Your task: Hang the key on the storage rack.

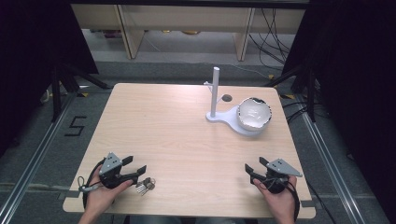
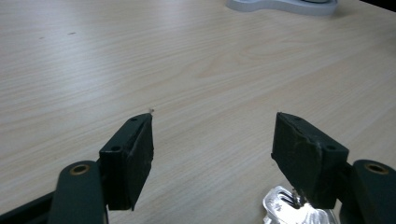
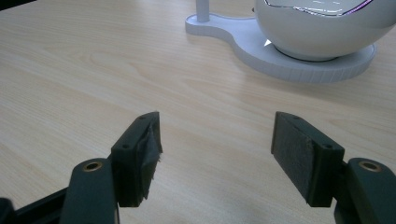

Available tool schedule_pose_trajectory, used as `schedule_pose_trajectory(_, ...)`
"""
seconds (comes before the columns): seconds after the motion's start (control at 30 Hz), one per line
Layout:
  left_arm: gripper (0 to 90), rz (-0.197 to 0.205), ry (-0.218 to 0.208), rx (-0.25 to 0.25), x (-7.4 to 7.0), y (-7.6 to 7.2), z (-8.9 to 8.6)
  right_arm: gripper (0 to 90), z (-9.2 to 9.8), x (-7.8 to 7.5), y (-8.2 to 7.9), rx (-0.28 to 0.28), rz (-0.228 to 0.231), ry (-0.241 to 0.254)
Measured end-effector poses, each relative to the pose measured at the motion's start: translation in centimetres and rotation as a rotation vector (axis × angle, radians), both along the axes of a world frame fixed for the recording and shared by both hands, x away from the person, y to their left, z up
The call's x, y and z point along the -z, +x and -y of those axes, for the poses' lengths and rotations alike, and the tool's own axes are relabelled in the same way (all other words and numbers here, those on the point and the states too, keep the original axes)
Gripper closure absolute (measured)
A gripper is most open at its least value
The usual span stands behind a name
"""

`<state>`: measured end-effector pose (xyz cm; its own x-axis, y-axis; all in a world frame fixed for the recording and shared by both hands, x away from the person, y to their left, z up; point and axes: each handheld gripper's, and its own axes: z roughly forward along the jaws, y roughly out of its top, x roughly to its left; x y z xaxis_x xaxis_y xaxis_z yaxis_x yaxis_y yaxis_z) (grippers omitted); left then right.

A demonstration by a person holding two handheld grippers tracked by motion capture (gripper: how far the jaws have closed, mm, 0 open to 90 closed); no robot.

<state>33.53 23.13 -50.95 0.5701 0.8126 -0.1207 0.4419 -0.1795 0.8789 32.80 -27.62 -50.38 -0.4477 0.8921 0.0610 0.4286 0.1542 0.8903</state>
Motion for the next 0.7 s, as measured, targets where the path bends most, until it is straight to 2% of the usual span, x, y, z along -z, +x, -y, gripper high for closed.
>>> schedule_pose_trajectory(0.1,29.1,-0.024,0.013,0.028,-0.3,0.1,0.2,34.0,-0.3,0.0,-0.2,0.017,-0.021,0.018)
schedule_pose_trajectory(0.13,29.5,-0.045,0.040,0.051,-0.7,0.2,0.3,33.9,-0.1,-0.1,-0.1,0.006,0.007,-0.014)
schedule_pose_trajectory(0.17,30.3,-0.045,0.040,0.051,-0.7,0.2,0.3,33.9,-0.1,-0.1,-0.1,0.006,0.007,-0.014)
schedule_pose_trajectory(0.2,30.3,-0.053,0.064,0.060,-1.0,0.2,0.3,33.8,-0.1,-0.2,-0.1,0.004,0.007,-0.015)
schedule_pose_trajectory(0.23,34.5,-0.076,0.120,0.071,-1.6,0.4,0.3,33.7,-0.1,-0.3,-0.2,0.001,0.003,-0.020)
schedule_pose_trajectory(0.3,34.8,-0.084,0.124,0.068,-1.8,0.4,0.5,33.7,-0.1,-0.3,-0.2,0.000,0.002,-0.017)
schedule_pose_trajectory(0.33,34.1,-0.159,0.234,0.113,-2.6,0.8,0.4,33.7,-0.2,-0.2,-0.1,0.002,0.006,-0.015)
schedule_pose_trajectory(0.37,33.0,-0.159,0.234,0.113,-2.6,0.8,0.4,33.7,-0.1,-0.1,0.0,0.002,0.007,-0.022)
schedule_pose_trajectory(0.4,32.3,-0.223,0.309,0.125,-3.2,1.1,0.7,33.7,-0.3,-0.2,-0.2,0.003,-0.010,-0.005)
schedule_pose_trajectory(0.43,32.3,-0.223,0.309,0.125,-3.2,1.1,0.7,33.7,-0.3,-0.1,-0.1,-0.004,-0.001,0.005)
schedule_pose_trajectory(0.47,32.1,-0.236,0.338,0.140,-3.5,1.1,0.9,33.7,-0.4,-0.1,0.0,-0.005,0.000,0.005)
schedule_pose_trajectory(0.5,31.6,-0.279,0.384,0.179,-4.1,1.4,1.3,33.7,-0.4,-0.1,-0.1,-0.006,-0.001,0.002)
schedule_pose_trajectory(0.53,30.7,-0.279,0.384,0.179,-4.1,1.4,1.3,33.7,-0.4,-0.1,-0.1,-0.006,-0.001,0.002)
schedule_pose_trajectory(0.57,30.1,-0.322,0.422,0.215,-4.4,1.6,1.8,33.6,-0.4,-0.1,-0.1,-0.008,-0.006,0.006)
schedule_pose_trajectory(0.63,29.6,-0.324,0.426,0.212,-4.3,1.7,2.2,33.5,-0.4,-0.1,-0.1,-0.009,-0.009,0.005)
schedule_pose_trajectory(0.67,29.6,-0.340,0.455,0.232,-4.3,1.8,2.5,33.5,-0.4,-0.1,-0.1,-0.009,-0.009,0.005)
schedule_pose_trajectory(0.7,28.8,-0.388,0.491,0.239,-4.2,2.1,3.1,33.5,-0.4,-0.2,-0.1,-0.004,-0.014,-0.009)
